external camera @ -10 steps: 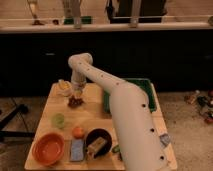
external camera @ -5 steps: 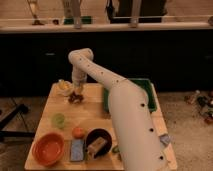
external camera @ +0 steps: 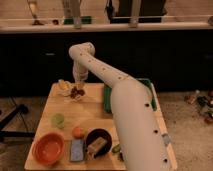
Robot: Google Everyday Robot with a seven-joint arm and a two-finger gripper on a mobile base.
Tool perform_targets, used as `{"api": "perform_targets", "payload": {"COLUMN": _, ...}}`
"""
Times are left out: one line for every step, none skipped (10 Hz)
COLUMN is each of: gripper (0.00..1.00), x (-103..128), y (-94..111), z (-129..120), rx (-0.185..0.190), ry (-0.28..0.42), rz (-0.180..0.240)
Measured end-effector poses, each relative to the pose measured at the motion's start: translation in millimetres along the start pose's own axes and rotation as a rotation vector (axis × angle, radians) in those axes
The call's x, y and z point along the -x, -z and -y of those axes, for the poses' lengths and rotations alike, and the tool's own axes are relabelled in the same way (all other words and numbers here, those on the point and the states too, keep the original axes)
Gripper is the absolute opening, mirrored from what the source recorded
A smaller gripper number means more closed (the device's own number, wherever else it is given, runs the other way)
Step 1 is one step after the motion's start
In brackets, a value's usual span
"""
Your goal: Place grapes in tray
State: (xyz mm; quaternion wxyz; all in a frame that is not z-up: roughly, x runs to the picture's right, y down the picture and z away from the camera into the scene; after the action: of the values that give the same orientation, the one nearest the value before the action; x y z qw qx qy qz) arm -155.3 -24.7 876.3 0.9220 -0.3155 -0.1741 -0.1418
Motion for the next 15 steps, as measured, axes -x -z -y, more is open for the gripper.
{"api": "perform_targets", "payload": {"gripper": 0.0, "x": -3, "y": 11, "z": 1, "rx": -0.014, "ry": -0.005, "rz": -0.009}}
{"api": "perform_targets", "payload": {"gripper": 0.0, "x": -5, "y": 18, "z": 2, "rx": -0.023, "ry": -0.009, "rz": -0.015}}
{"api": "perform_targets", "payload": {"gripper": 0.0, "x": -9, "y": 24, "z": 3, "rx": -0.034, "ry": -0.017, "rz": -0.022}}
{"api": "perform_targets", "payload": {"gripper": 0.0, "x": -13, "y": 29, "z": 3, "rx": -0.043, "ry": -0.023, "rz": -0.024}}
{"api": "perform_targets", "payload": {"gripper": 0.0, "x": -17, "y": 33, "z": 3, "rx": -0.052, "ry": -0.029, "rz": -0.025}}
{"api": "perform_targets", "payload": {"gripper": 0.0, "x": -21, "y": 39, "z": 3, "rx": -0.064, "ry": -0.035, "rz": -0.027}}
{"api": "perform_targets", "payload": {"gripper": 0.0, "x": -21, "y": 43, "z": 3, "rx": -0.07, "ry": -0.036, "rz": -0.029}}
{"api": "perform_targets", "payload": {"gripper": 0.0, "x": -21, "y": 48, "z": 4, "rx": -0.078, "ry": -0.036, "rz": -0.031}}
{"api": "perform_targets", "payload": {"gripper": 0.0, "x": -21, "y": 54, "z": 4, "rx": -0.086, "ry": -0.036, "rz": -0.035}}
{"api": "perform_targets", "payload": {"gripper": 0.0, "x": -22, "y": 60, "z": 3, "rx": -0.092, "ry": -0.037, "rz": -0.039}}
{"api": "perform_targets", "payload": {"gripper": 0.0, "x": -23, "y": 66, "z": 2, "rx": -0.098, "ry": -0.039, "rz": -0.044}}
{"api": "perform_targets", "payload": {"gripper": 0.0, "x": -25, "y": 73, "z": 1, "rx": -0.105, "ry": -0.042, "rz": -0.049}}
{"api": "perform_targets", "payload": {"gripper": 0.0, "x": -27, "y": 81, "z": -1, "rx": -0.112, "ry": -0.045, "rz": -0.056}}
{"api": "perform_targets", "payload": {"gripper": 0.0, "x": -28, "y": 89, "z": -2, "rx": -0.118, "ry": -0.049, "rz": -0.066}}
{"api": "perform_targets", "payload": {"gripper": 0.0, "x": -29, "y": 97, "z": -4, "rx": -0.121, "ry": -0.053, "rz": -0.074}}
